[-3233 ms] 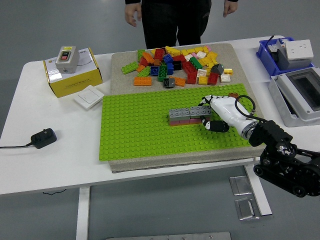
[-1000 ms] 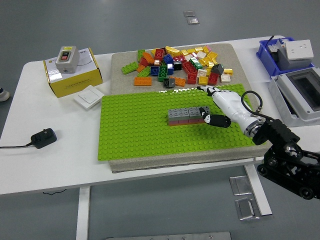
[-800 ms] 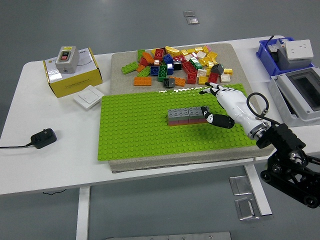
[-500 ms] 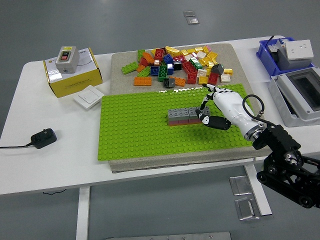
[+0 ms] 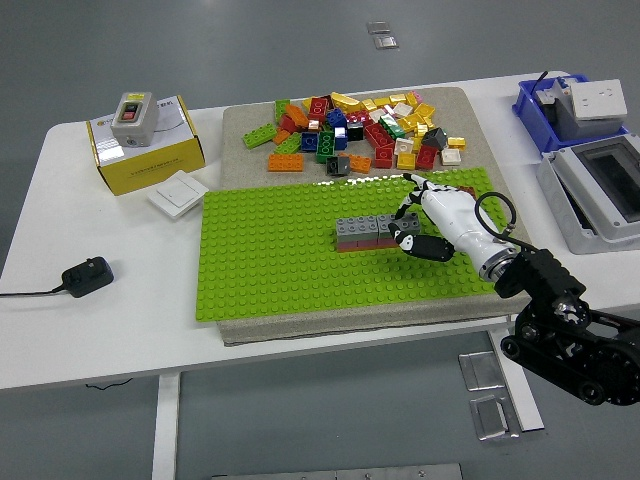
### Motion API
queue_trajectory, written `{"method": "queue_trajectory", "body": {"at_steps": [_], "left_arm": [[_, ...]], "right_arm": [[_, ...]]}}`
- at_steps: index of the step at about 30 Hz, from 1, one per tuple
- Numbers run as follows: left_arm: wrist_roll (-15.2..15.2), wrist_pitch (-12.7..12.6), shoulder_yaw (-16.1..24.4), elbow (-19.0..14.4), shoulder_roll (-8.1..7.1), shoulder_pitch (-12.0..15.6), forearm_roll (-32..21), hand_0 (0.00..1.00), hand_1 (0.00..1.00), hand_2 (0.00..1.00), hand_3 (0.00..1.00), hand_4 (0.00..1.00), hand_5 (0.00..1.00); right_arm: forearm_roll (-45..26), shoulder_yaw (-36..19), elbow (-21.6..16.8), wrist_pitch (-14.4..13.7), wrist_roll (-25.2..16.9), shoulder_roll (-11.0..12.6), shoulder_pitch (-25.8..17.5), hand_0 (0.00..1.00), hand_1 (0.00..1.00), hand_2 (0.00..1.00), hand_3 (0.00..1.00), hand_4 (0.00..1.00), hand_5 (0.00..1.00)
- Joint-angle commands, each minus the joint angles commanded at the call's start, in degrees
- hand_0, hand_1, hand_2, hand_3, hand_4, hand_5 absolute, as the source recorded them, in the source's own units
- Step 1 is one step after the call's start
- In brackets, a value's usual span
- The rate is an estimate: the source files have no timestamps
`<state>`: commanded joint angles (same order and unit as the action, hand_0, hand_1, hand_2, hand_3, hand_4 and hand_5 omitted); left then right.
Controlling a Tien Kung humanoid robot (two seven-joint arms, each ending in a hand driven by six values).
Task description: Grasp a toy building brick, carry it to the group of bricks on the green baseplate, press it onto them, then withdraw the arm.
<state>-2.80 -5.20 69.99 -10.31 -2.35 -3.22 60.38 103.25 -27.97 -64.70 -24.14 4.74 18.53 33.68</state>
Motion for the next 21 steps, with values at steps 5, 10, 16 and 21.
{"method": "queue_trajectory", "body": {"at_steps": [5, 10, 16, 21], "left_arm": [[-0.01, -0.01, -0.02, 0.0, -0.03, -0.05, -0.01, 0.662, 0.661, 0.574, 0.604, 0.201, 0.67], [0.01, 0.01, 0.08, 0.0, -0.03, -0.14, 0.18, 0.662, 0.662, 0.574, 0.604, 0.2, 0.669], [-0.04, 0.04, 0.23, 0.0, -0.05, -0.19, 0.35, 0.662, 0.662, 0.574, 0.604, 0.2, 0.669], [0.0, 0.06, 0.1, 0.0, -0.07, -0.23, 0.26, 0.662, 0.662, 0.574, 0.604, 0.2, 0.669]], "right_arm": [[-0.76, 1.01, 1.23, 0.11, -0.2, -0.65, 0.27, 0.846, 0.875, 0.998, 0.555, 0.571, 0.558], [-1.35, 1.42, 2.4, 0.2, -0.33, -1.23, 0.48, 0.846, 0.876, 0.998, 0.552, 0.57, 0.557], [-2.0, 0.96, 3.5, 0.52, -0.53, -1.62, 0.59, 0.846, 0.876, 0.998, 0.552, 0.57, 0.554], [-3.37, 0.53, 4.12, 0.97, -0.88, -1.89, 0.77, 0.846, 0.876, 0.998, 0.552, 0.57, 0.554]]}}
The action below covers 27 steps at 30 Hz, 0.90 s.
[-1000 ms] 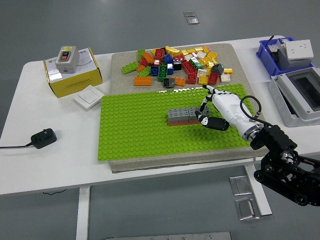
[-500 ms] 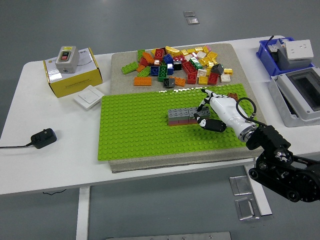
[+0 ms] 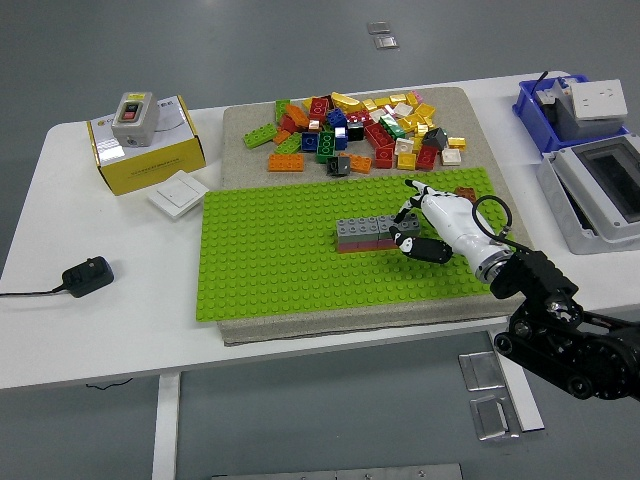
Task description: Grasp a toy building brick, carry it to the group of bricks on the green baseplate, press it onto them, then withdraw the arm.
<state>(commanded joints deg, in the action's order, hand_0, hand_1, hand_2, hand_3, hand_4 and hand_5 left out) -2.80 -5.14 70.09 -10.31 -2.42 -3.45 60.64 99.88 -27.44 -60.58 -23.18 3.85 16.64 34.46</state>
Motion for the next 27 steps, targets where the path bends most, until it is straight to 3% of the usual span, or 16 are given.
{"method": "queue_trajectory", "body": {"at_steps": [13, 27], "left_arm": [[-0.04, -0.01, 0.0, 0.0, -0.04, -0.06, -0.11, 0.662, 0.662, 0.574, 0.604, 0.199, 0.668], [-0.03, -0.07, -0.15, 0.0, -0.03, 0.04, -0.32, 0.662, 0.662, 0.574, 0.604, 0.2, 0.667]], "right_arm": [[-2.95, 1.1, 1.13, 0.32, -0.47, -0.5, -0.06, 0.847, 0.875, 0.998, 0.551, 0.569, 0.55], [-6.28, 0.59, -0.09, -2.28, -3.21, 0.12, -0.42, 0.847, 0.873, 0.975, 0.554, 0.57, 0.541]]}}
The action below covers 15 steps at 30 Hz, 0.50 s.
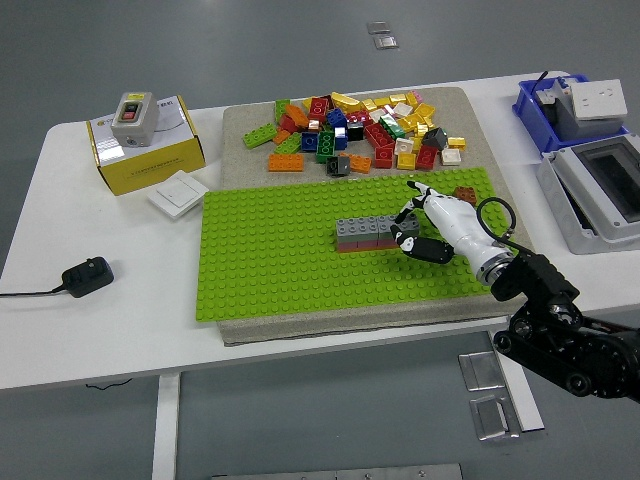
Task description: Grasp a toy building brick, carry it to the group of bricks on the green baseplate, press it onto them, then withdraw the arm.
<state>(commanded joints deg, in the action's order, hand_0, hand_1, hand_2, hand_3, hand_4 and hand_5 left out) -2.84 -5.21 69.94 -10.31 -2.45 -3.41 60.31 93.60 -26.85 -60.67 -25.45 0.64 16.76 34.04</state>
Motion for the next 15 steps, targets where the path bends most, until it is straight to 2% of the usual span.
{"method": "queue_trajectory", "body": {"at_steps": [9, 10, 13, 15], "left_arm": [[0.06, -0.04, -0.15, 0.0, 0.03, 0.13, -0.18, 0.662, 0.662, 0.573, 0.603, 0.198, 0.664], [0.06, -0.04, -0.16, 0.0, 0.03, 0.16, -0.21, 0.662, 0.662, 0.573, 0.602, 0.198, 0.665], [0.06, -0.07, -0.21, 0.0, 0.07, 0.25, -0.4, 0.662, 0.662, 0.573, 0.602, 0.198, 0.665], [0.07, -0.09, -0.26, 0.0, 0.08, 0.35, -0.5, 0.662, 0.662, 0.573, 0.602, 0.198, 0.665]], "right_arm": [[-6.7, -2.04, -3.24, -0.89, -4.18, 1.01, -0.23, 0.849, 0.864, 0.949, 0.562, 0.563, 0.534], [-7.78, -2.32, -3.98, -1.13, -4.95, 1.4, -0.41, 0.833, 0.847, 0.926, 0.597, 0.551, 0.519], [-10.3, -4.29, -6.7, -2.56, -7.25, 2.89, -1.27, 0.833, 0.847, 0.926, 0.597, 0.551, 0.519], [-9.41, -6.61, -7.85, -4.01, -7.27, 4.04, -2.06, 0.833, 0.847, 0.926, 0.597, 0.551, 0.519]]}}
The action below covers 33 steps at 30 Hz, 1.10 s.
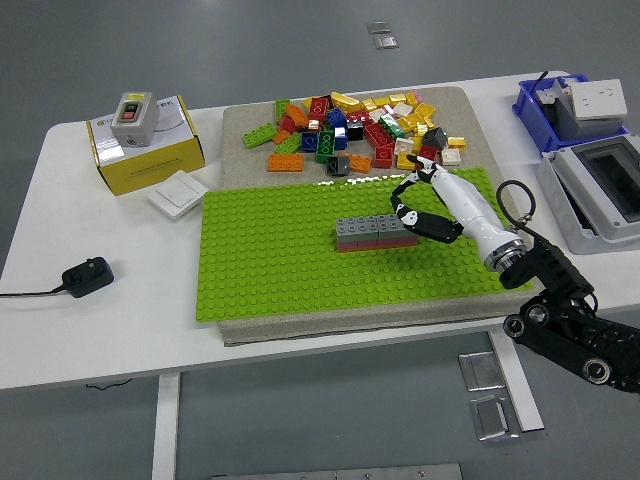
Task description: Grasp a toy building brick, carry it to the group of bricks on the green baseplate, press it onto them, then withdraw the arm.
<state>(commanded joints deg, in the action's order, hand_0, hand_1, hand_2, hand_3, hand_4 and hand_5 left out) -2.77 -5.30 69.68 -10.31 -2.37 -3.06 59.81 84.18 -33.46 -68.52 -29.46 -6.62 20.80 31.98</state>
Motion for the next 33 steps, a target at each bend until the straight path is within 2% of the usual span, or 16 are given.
{"method": "queue_trajectory", "body": {"at_steps": [1, 2, 4, 6, 7, 13, 18, 26, 33], "left_arm": [[0.0, -0.01, -0.02, 0.0, 0.0, 0.06, -0.05, 0.662, 0.662, 0.573, 0.602, 0.196, 0.662], [-0.02, -0.01, -0.02, 0.0, 0.0, 0.11, -0.06, 0.662, 0.662, 0.573, 0.602, 0.196, 0.662], [-0.08, -0.02, -0.01, 0.0, 0.02, 0.21, -0.08, 0.662, 0.662, 0.573, 0.602, 0.196, 0.662], [-0.1, -0.04, 0.02, 0.0, 0.01, 0.26, -0.07, 0.662, 0.662, 0.573, 0.602, 0.196, 0.662], [-0.11, -0.05, 0.06, 0.0, -0.01, 0.27, -0.04, 0.662, 0.662, 0.572, 0.602, 0.195, 0.662], [0.02, -0.06, -0.11, 0.0, -0.02, 0.17, -0.02, 0.662, 0.662, 0.572, 0.602, 0.196, 0.66], [0.11, -0.1, -0.32, 0.0, -0.15, 0.08, -0.48, 0.662, 0.662, 0.572, 0.602, 0.196, 0.66], [-0.24, -0.15, 0.12, 0.0, -0.21, 0.27, -0.37, 0.662, 0.661, 0.572, 0.601, 0.193, 0.659], [0.0, -0.15, -0.4, 0.0, -0.24, -0.09, -0.68, 0.662, 0.662, 0.572, 0.602, 0.193, 0.659]], "right_arm": [[1.18, -1.31, 0.01, -0.53, 0.91, 0.49, -0.32, 0.824, 0.876, 0.974, 0.787, 0.55, 0.482], [2.32, -2.27, 0.33, -0.7, 1.85, 0.84, -0.49, 0.824, 0.876, 0.974, 0.787, 0.55, 0.482], [6.01, -4.74, 2.44, 0.85, 4.92, 1.72, -0.59, 0.824, 0.876, 0.974, 0.787, 0.55, 0.482], [10.99, -6.97, 5.03, 3.54, 9.03, 2.3, -0.23, 0.824, 0.876, 0.974, 0.787, 0.55, 0.482], [12.37, -7.25, 5.78, 4.33, 10.13, 2.29, -0.02, 0.871, 0.977, 0.998, 0.998, 0.58, 0.385], [23.13, -7.02, 13.04, 12.44, 19.39, 0.17, 2.69, 0.882, 0.986, 0.998, 0.998, 0.585, 0.371], [27.97, -4.69, 16.87, 17.07, 24.33, -1.04, 4.4, 0.882, 0.986, 0.998, 0.998, 0.585, 0.371], [26.09, -2.75, 22.93, 17.48, 22.82, -3.47, 6.82, 0.876, 0.986, 0.998, 0.998, 0.549, 0.392], [23.27, 0.12, 24.09, 17.0, 21.16, -4.57, 8.85, 0.873, 0.984, 0.998, 0.998, 0.572, 0.389]]}}
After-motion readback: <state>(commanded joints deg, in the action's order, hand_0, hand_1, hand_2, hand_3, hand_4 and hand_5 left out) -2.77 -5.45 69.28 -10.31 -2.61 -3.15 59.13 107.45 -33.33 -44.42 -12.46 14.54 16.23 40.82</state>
